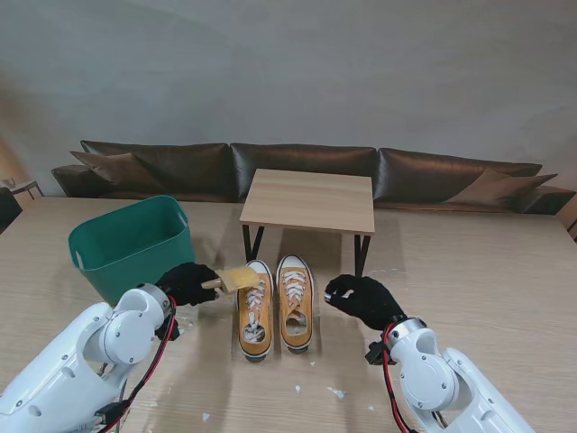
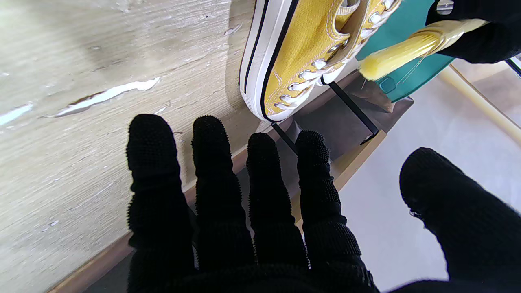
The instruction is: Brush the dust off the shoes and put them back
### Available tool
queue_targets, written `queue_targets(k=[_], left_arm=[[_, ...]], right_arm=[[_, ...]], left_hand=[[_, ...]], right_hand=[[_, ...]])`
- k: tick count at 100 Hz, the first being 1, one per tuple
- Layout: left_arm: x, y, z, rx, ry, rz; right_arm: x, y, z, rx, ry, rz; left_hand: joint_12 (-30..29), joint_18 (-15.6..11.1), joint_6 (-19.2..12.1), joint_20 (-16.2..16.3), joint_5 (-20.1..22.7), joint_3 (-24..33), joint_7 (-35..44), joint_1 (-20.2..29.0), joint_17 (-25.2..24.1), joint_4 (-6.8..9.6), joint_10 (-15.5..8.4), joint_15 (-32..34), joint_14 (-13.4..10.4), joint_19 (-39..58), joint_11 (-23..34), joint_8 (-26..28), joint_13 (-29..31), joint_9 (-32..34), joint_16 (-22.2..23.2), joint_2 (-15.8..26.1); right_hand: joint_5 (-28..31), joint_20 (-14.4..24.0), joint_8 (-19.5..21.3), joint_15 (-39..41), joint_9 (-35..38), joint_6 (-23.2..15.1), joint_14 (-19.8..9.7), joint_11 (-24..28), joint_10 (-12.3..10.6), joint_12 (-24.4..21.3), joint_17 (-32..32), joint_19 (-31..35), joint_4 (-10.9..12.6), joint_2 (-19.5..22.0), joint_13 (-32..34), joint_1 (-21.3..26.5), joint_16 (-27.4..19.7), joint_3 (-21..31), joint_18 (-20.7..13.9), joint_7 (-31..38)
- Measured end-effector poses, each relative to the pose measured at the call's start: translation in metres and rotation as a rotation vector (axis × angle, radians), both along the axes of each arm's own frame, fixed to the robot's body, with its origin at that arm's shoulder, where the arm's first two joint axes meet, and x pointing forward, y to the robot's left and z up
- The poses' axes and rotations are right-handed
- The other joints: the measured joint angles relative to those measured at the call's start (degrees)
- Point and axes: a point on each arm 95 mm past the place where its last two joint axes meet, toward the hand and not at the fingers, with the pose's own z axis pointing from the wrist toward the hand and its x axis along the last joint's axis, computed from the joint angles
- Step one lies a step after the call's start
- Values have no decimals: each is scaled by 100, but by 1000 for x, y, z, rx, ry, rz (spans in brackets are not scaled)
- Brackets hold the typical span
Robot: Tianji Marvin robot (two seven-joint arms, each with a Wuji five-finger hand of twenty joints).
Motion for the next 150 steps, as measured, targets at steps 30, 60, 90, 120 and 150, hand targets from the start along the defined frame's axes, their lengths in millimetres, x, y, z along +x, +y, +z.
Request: queue_targets(k=[30, 60, 90, 120, 150], left_arm=[[25, -11, -15, -40, 16, -4], [23, -8, -27, -12, 71, 39], [-6, 1, -31, 52, 103, 52], [-21, 9, -25, 108, 131, 38], [-29, 13, -12, 125, 89, 13]], right_arm=[[0, 0, 0, 3, 2, -2], [1, 0, 0, 5, 3, -4], [1, 0, 0, 3, 9, 1], [1, 0, -1, 4, 21, 5], [0, 0, -1, 5, 23, 5]], left_hand=[[0, 5, 14, 1, 0, 0, -9, 0, 0, 1, 1, 0, 1, 0, 0, 0, 0, 0, 0, 0], [-1, 9, 26, 2, 0, -1, -13, 1, 0, 1, 7, 0, 6, 0, 0, 0, 0, 0, 0, 0], [-1, 17, 33, 5, 0, -60, -18, 4, 0, 1, 10, 0, 11, 0, -4, 0, 0, 0, 0, 0], [-1, 22, 34, 9, 0, -63, -22, 4, 0, 1, 12, 0, 15, 0, -5, 0, 0, 0, 0, 4], [-1, 24, 44, 11, -1, -119, -38, 69, 0, 2, 12, 0, 17, 0, -6, 0, 0, 0, 0, 5]], right_hand=[[0, 0, 0, 0, 0, 1, 0, 0, 2, 0, 0, 0, 0, 0, 0, 0, 0, 0, 5, 0], [0, 0, 0, 1, 0, 2, 1, 0, 3, 0, 0, 0, 0, 0, 0, 0, 0, 0, 7, 0], [0, 0, 0, 2, 0, 2, 2, 0, 4, 0, 0, 0, 0, 0, 0, 0, 0, 0, 12, 0], [0, 0, 0, 3, 0, 4, 2, 0, 5, 0, 0, 0, 0, 0, 0, 0, 0, 0, 48, 1], [0, 0, 0, 8, 0, 5, 23, 0, 12, 0, 0, 0, 0, 0, 0, 0, 0, 0, 48, 1]])
